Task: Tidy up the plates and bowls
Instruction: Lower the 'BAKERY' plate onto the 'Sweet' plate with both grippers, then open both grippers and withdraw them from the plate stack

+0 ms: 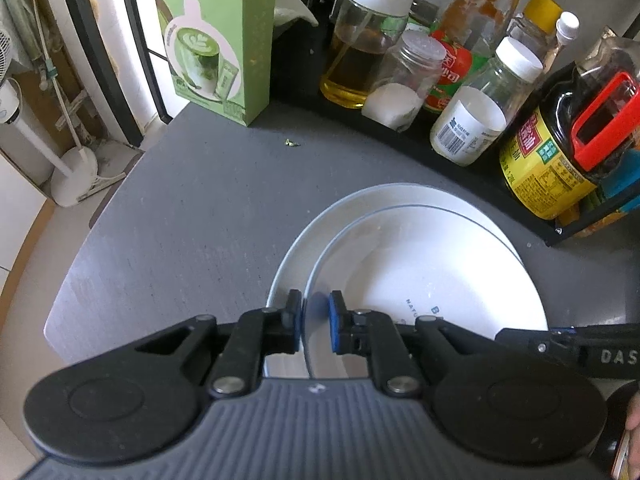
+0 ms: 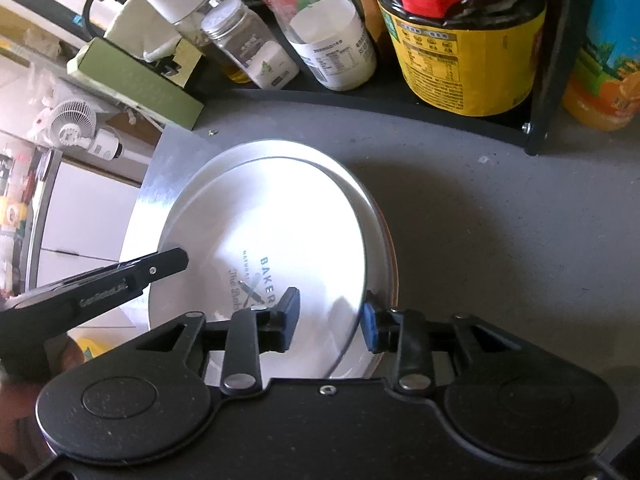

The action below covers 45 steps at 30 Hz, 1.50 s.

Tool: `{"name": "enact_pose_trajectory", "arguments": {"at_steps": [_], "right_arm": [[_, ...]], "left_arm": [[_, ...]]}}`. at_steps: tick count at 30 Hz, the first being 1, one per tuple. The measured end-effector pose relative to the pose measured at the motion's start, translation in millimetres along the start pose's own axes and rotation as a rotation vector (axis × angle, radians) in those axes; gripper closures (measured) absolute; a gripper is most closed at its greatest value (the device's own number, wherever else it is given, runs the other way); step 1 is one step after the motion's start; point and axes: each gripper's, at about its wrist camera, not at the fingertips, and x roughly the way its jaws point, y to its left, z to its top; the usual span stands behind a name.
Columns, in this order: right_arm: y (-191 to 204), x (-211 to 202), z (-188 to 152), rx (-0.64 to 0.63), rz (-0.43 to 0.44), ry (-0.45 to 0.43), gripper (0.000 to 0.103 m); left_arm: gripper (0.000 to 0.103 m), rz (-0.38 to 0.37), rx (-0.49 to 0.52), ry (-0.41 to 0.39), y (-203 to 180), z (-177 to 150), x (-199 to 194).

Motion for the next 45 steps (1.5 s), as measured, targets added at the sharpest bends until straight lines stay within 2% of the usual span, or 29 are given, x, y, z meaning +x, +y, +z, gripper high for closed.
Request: {"name": "enact_pose_trajectory", "arguments": {"at_steps": [3,9,10,12,15,17,18,19,20,22,23,26,28,29,32,35,36,38,41,45], "right_arm": [[-2,-5,-2,0.011,0.023,-0.002,0.06],[-3,-16,-8,-0.001,0.03,-0.025,0.057],[-4,-20,-10,-0.005,0.029,-0.033,0.052],[-4,-28,-12,-0.017,0.031,-0.059,0.046],[-6,-40,-13,-0.025,0.049,-0.084,0.044],[-7,-47,-15,-0.033,0.056,-0.102,0.042],[-8,-50,-16,-0.036,0.056,-0.11,0.042],[-9,-54,-18,-0.038,0.056,-0.119,0.04],[-11,-57,-20,-0.038,0.056,-0.129,0.036],[-13,-64,-24,-0.043,0.051,-0.157,0.024],[-15,-69,-27,-0.051,0.047,-0.174,0.021],[-23,-83,-35,-0.048,0.043,-0.205,0.017],[-29,-93,-41,-0.044,0.047,-0.229,0.006],[-32,-98,-44,-0.041,0.045,-0.243,0.005],[-41,-112,-53,-0.038,0.059,-0.268,0.005],[-53,-128,-64,-0.024,0.053,-0.305,0.0],[-58,-134,-68,-0.02,0.055,-0.319,0.0],[-69,-148,-76,-0.009,0.07,-0.348,0.0],[-84,-165,-86,0.001,0.059,-0.38,0.0],[-104,-186,-104,0.019,0.042,-0.422,0.0]], "left_arm": [[0.09,0.009,-0.002,-0.006,-1,-1,0],[0.09,0.027,-0.023,0.005,-4,-1,0],[0.09,0.037,-0.027,0.006,-4,-2,-1],[0.088,0.049,-0.028,0.001,-5,-2,-5],[0.082,0.083,-0.011,0.015,-9,-1,-12],[0.064,0.083,-0.015,0.012,-10,-1,-19],[0.058,0.078,-0.017,0.007,-11,-1,-23],[0.047,0.077,-0.018,0.0,-13,-1,-27],[0.037,0.079,-0.016,-0.011,-16,-2,-33],[0.026,0.094,-0.004,-0.041,-22,-3,-43],[0.021,0.094,0.005,-0.057,-27,-4,-49],[0.018,0.054,0.012,-0.045,-39,-6,-60],[0.018,0.039,0.019,-0.04,-48,-9,-66],[0.018,0.036,0.025,-0.045,-53,-11,-69],[0.017,0.018,0.032,-0.046,-67,-16,-77],[0.016,-0.012,0.044,-0.055,-83,-21,-85],[0.014,-0.02,0.054,-0.063,-89,-23,-88],[0.003,-0.026,0.071,-0.082,-103,-26,-93],[0.0,-0.037,0.094,-0.108,-123,-34,-98],[0.0,-0.095,0.118,-0.13,-149,-47,-105]]}}
